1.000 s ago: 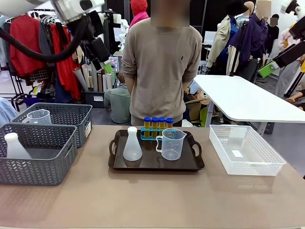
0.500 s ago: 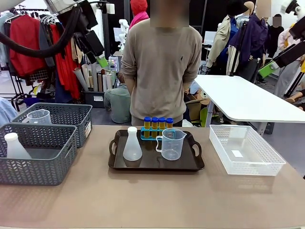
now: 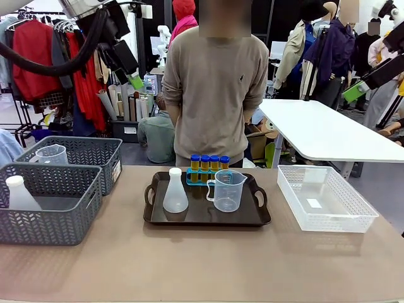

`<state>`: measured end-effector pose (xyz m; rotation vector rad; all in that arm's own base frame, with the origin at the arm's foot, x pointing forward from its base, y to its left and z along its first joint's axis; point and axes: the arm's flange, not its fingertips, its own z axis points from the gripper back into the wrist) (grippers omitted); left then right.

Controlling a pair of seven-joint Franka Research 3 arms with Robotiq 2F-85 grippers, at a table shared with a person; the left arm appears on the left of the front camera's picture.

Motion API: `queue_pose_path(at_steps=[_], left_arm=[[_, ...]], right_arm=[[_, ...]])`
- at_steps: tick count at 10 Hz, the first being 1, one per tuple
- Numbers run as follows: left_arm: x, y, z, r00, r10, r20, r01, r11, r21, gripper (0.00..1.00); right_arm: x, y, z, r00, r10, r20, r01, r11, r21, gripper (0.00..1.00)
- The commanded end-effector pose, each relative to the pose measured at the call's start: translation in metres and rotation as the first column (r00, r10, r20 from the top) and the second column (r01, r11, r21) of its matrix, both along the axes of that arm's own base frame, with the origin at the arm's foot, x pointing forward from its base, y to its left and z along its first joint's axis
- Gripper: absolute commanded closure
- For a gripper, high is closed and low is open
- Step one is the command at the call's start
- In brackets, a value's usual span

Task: Prepare the laboratory tools.
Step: Pick up one Small flask and place it on the Handle tray.

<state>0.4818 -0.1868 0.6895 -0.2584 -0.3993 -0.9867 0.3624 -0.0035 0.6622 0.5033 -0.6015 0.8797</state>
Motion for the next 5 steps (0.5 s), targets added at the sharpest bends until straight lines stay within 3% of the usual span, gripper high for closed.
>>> queue_pose_path(at_steps=[1, 5], left_arm=[[-0.0011, 0.0021, 0.0018, 1.000, 0.006, -0.005, -0.006, 1.000, 0.000, 0.00], [-0.0011, 0.0021, 0.0018, 1.000, 0.006, -0.005, -0.006, 1.000, 0.000, 0.00]], right_arm=[[0.0011, 0.0009, 0.0023, 1.000, 0.011, 0.011, -0.011, 1.000, 0.028, 0.00], [0.0011, 0.0009, 0.0023, 1.000, 0.011, 0.011, -0.011, 1.000, 0.028, 0.00]])
